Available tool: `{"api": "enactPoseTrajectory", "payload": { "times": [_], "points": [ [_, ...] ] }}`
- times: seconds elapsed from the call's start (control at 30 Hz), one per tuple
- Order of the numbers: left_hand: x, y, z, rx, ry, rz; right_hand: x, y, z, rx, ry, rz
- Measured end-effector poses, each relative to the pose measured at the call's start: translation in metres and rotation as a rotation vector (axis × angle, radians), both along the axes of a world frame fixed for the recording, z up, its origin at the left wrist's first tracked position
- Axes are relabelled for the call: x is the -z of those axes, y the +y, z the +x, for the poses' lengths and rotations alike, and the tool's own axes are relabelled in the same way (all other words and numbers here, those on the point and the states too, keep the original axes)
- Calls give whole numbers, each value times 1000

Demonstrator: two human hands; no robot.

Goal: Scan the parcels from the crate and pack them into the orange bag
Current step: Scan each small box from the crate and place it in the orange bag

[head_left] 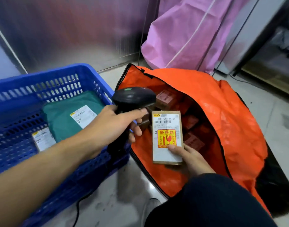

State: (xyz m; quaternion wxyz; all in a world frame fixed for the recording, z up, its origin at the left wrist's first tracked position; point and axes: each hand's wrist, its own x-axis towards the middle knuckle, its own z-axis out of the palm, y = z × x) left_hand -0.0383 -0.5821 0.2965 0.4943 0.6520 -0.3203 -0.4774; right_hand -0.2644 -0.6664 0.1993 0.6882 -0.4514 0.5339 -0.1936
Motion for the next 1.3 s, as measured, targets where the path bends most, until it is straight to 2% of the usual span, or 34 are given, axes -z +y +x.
{"api": "enactPoseTrajectory", "payload": {
  "times": [0.17, 0.33, 0.4, 0.53, 0.73, 0.87, 0.97, 1.17, 1.3],
  "points": [
    [39, -16, -24, -24, 67, -6, 53, -14, -19, 363, -188, 142],
    [62, -19, -32, -28, 63, -10, 79, -34, -38, 538, -267, 110],
    [64, -19, -32, -47, 67, -5, 85, -45, -40, 616, -238, 97],
    [63, -17, -29, -60, 92, -6, 99, -73, -36, 650, -62, 13],
    [56, -11, -20, -98, 203, -3, 115, -129, -21, 762, -89, 61],
    [42, 1, -13, -152, 182, -14, 124, -138, -23, 726, -24, 80],
    [30, 13, -4, -164, 120, -1, 109, -116, -13, 603, 0, 62],
    [-19, 49, 17, -237, 7, -32, 35, -68, 37, 273, 8, -64],
    [-47, 96, 43, -225, 53, -49, -24, -48, 76, 36, 22, -147]
  ]
}}
